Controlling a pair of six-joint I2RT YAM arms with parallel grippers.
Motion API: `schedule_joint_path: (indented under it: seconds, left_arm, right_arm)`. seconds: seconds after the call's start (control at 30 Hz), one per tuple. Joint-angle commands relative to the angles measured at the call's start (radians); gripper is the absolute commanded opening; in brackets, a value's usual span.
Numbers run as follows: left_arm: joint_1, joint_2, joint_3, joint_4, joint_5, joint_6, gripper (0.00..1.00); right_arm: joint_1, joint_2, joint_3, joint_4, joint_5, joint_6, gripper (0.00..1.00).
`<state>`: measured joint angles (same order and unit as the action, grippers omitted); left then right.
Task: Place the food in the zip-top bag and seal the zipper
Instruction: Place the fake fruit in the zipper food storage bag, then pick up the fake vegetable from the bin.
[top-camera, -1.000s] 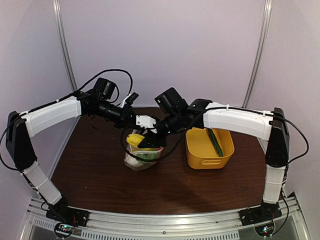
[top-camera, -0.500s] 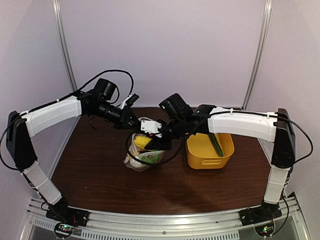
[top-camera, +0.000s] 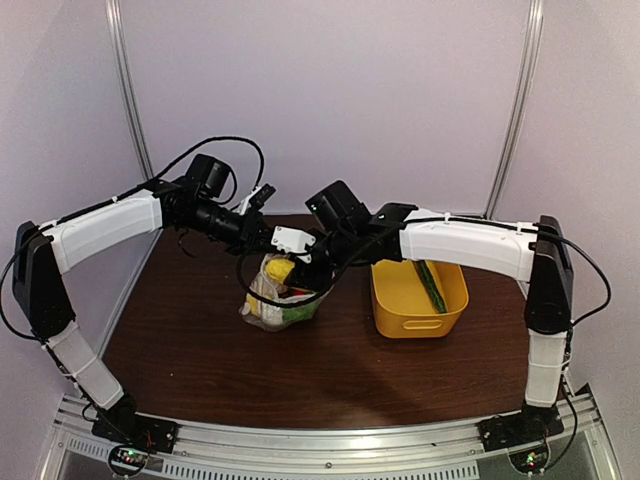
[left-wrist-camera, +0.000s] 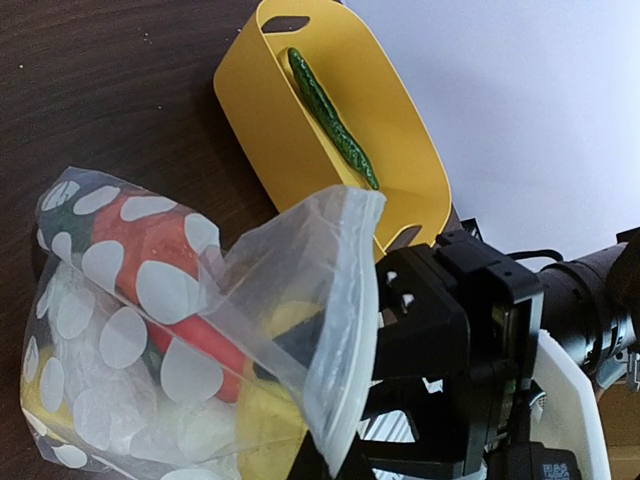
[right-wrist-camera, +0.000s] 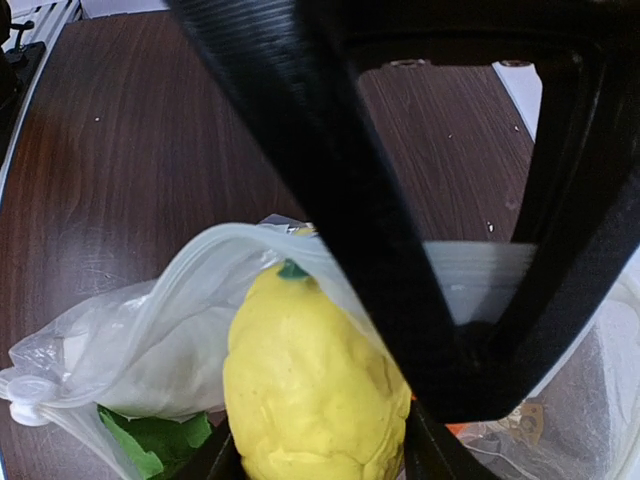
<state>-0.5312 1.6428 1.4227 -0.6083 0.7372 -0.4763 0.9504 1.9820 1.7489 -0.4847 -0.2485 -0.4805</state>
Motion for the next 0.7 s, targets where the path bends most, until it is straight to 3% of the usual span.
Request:
schedule_joint_path:
  seconds: [0.0, 0.1, 0.17, 0.43, 0.53, 0.67]
  left_arm:
    - [-0.006, 0.007, 0.036, -0.001, -0.002, 0.008, 0.00]
    - [-0.006, 0.008, 0.031, 0.003, -0.001, 0.006, 0.00]
    - [-0.006, 0.010, 0.027, 0.009, 0.000, 0.005, 0.00]
    - [-0.007, 0.022, 0.034, 0.015, -0.028, -0.004, 0.00]
    - [-0.031, -0.056, 0.049, 0.081, -0.052, -0.038, 0.00]
    - [-0.031, -0.146, -0.020, 0.148, -0.349, 0.074, 0.00]
  right_arm:
    - [-0.004, -0.012, 0.025, -0.026, 0.029, 0.023, 0.57]
    - [-0.004, -0.060, -0.002, -0.035, 0.017, 0.013, 0.72]
    - [-0.004, -0.102, -0.024, -0.031, -0.009, 0.013, 0.76]
    - [-0.005, -0.240, -0.040, -0.040, -0.093, 0.042, 0.82]
    - [-0.019, -0.278, -0.034, -0.085, -0.100, 0.034, 0.83]
    - [-0.083, -0.330, -0.040, -0.131, -0.149, 0.047, 0.83]
